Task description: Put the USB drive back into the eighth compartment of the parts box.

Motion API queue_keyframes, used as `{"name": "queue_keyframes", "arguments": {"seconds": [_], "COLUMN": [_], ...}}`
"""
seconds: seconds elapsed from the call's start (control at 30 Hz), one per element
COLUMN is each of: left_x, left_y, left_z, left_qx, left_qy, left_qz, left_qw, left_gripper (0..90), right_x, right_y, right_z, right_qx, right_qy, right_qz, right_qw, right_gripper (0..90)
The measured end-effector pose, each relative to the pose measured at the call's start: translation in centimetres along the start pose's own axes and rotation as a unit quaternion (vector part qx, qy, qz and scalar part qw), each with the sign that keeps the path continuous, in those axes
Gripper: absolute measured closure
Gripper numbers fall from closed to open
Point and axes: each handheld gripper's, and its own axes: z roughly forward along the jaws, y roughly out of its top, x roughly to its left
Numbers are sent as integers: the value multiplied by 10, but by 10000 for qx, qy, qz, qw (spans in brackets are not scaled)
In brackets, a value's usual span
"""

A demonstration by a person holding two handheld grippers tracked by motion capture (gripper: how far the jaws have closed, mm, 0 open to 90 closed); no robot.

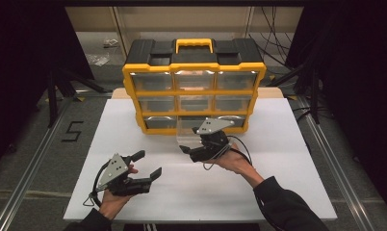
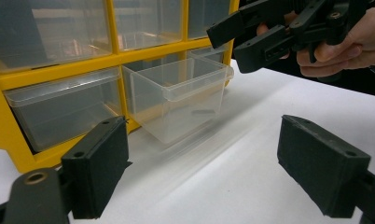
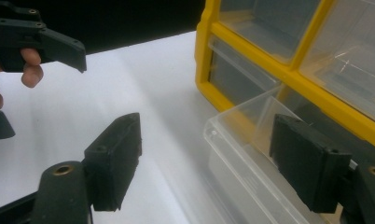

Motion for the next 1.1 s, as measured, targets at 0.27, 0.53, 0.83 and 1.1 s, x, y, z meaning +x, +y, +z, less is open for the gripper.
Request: {"name": "queue_keyframes", "arguments": {"seconds": [0.27,0.53,0.83,1.1], "left_x": [0,1,2,1], "left_y": [0,0,1,1], "left_z": [0,1,2,3], "left_qx": [11,3,5,2], "left_qy": [2,-2,-20,-33], "left_qz": [-13,-42,-56,-52], "left_qw": [10000,10000,10000,10000], "left_gripper": [161,161,161,161], "right_x": [4,5,7,11], "right_y": [-4,-10,-14,-18], "right_z": [3,6,8,10], "right_qx": [9,16,58,121], "right_qy": [64,146,189,213], "right_qz": [0,46,28,23], "right_qw": [10000,9999,9998,9997], "right_gripper": [263,264,265,264]}}
